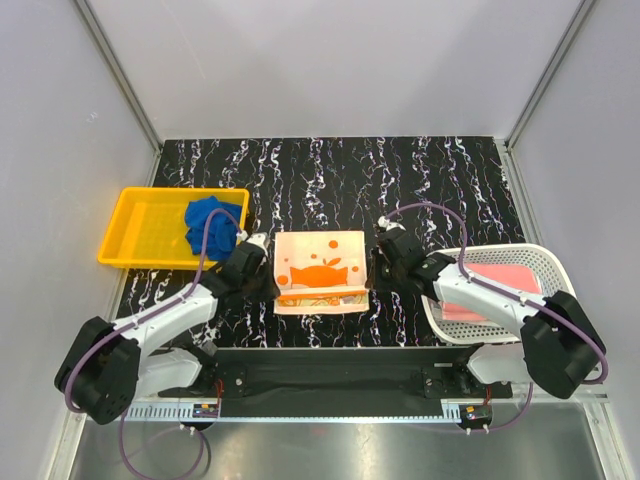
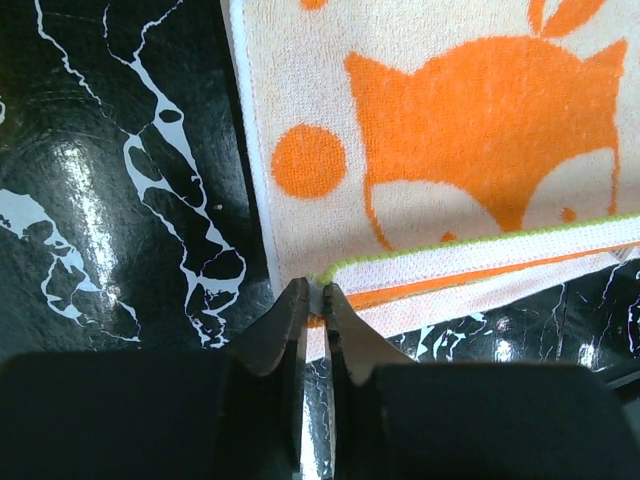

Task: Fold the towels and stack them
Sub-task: Fold the towel

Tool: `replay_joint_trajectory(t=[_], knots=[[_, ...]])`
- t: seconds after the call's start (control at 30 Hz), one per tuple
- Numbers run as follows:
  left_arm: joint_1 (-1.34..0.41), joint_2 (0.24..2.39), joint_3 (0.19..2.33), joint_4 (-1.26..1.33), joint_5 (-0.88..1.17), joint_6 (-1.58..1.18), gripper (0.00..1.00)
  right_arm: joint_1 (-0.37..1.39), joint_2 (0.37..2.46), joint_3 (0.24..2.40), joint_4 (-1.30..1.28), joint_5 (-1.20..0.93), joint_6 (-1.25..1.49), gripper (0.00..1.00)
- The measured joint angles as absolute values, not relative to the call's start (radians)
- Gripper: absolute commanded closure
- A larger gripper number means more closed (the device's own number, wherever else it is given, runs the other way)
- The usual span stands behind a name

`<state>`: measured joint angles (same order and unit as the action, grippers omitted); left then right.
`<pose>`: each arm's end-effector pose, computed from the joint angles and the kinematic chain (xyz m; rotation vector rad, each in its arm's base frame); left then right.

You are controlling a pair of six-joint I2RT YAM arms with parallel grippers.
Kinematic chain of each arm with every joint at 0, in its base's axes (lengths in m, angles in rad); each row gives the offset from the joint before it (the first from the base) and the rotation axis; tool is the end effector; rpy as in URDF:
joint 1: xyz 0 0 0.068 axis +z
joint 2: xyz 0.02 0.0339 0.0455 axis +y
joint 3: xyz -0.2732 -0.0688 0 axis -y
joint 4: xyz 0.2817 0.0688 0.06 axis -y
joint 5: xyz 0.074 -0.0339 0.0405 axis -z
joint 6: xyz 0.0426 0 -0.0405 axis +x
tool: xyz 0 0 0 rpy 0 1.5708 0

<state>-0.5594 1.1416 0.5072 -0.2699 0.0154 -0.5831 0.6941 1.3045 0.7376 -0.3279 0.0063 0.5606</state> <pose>0.2038 -0.1284 0.1516 -0.0234 2.5449 -0.4928 0.2238 0.1859 0.1854 -0.1668 2.5367 0.5180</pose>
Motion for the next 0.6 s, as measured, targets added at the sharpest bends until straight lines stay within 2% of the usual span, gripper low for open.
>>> replay_joint_trajectory(t=[0.07, 0.13, 0.4, 0.5, 0.6], knots=[[-0.562, 1.142, 0.506, -0.266, 0.016, -0.585, 0.8, 0.694, 1.311, 0.728, -0.323, 0.006, 0.565, 0.97], [-0.565, 1.141, 0.506, -0.268, 0.016, -0.582, 0.7, 0.694, 1.312, 0.718, -0.321, 0.006, 0.567, 0.92], [-0.569, 1.053, 0.501, -0.307, 0.017, -0.585, 0.63, 0.694, 1.279, 0.689, -0.338, 0.007, 0.582, 0.64], [-0.569, 1.009, 0.506, -0.331, 0.017, -0.586, 0.62, 0.694, 1.234, 0.689, -0.347, 0.007, 0.582, 0.59], [-0.569, 0.989, 0.527, -0.358, 0.015, -0.589, 0.59, 0.694, 1.195, 0.693, -0.348, 0.009, 0.583, 0.57]])
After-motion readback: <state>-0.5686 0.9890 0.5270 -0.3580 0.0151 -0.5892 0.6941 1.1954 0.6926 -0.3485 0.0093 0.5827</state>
